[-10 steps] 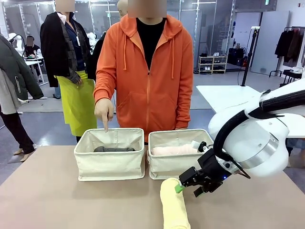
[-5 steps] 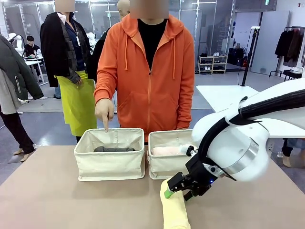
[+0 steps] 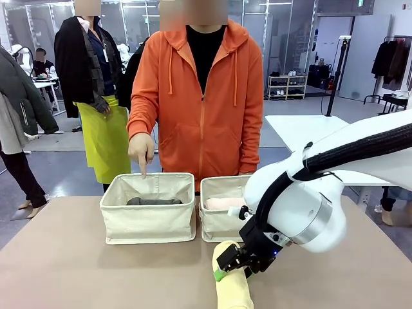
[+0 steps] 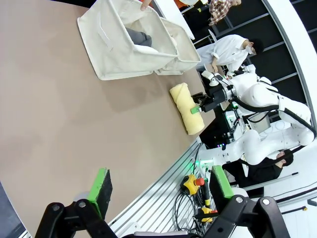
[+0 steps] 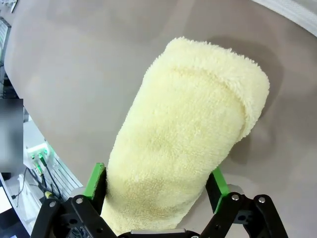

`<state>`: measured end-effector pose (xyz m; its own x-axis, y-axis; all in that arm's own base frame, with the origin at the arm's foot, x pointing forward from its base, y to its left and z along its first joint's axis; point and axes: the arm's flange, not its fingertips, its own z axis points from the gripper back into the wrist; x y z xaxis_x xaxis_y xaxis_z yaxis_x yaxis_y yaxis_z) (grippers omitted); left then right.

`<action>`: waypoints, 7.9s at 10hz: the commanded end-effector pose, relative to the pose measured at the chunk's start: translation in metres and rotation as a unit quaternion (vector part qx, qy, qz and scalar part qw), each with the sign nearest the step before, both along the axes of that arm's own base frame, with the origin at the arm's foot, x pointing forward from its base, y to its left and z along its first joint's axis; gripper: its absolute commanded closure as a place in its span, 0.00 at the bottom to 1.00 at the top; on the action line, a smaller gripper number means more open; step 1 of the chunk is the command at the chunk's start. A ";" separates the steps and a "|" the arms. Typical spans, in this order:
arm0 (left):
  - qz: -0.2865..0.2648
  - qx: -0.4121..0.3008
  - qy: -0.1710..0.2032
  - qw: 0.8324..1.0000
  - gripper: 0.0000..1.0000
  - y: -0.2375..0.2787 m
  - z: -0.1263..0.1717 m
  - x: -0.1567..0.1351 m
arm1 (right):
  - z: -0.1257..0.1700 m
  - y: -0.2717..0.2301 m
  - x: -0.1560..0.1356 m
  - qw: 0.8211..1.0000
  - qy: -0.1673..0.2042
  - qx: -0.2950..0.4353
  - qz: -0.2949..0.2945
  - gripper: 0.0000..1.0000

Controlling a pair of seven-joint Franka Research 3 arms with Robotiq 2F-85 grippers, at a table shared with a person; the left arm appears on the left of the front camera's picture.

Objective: Divide the towels into two baskets.
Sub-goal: Pick up one hotel-folded towel from the bottom of the table and place it in the Fabric basket indicated by the person.

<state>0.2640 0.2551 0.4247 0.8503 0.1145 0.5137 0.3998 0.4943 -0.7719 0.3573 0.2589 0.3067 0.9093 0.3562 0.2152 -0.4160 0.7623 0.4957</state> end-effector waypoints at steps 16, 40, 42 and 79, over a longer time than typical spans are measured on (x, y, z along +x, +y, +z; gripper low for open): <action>0.002 0.000 -0.006 1.000 0.00 0.001 0.004 -0.003 | 0.135 0.020 -0.009 0.984 -0.109 -0.026 0.140 0.43; 0.002 0.000 -0.006 1.000 0.00 0.001 0.004 -0.003 | 0.189 0.330 0.132 0.646 -0.387 -0.356 0.554 0.81; 0.002 0.000 -0.006 1.000 0.00 0.001 0.004 -0.003 | 0.177 0.331 0.145 0.651 -0.392 -0.345 0.551 0.81; 0.002 0.000 -0.006 1.000 0.00 0.001 0.004 -0.003 | 0.260 0.005 0.071 0.971 -0.197 -0.034 0.135 0.01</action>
<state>0.2645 0.2547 0.4253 0.8502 0.1130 0.5143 0.4006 0.4950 -0.7710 0.4587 0.3028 0.5832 0.5124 0.7584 0.4027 -0.8447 0.5297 0.0772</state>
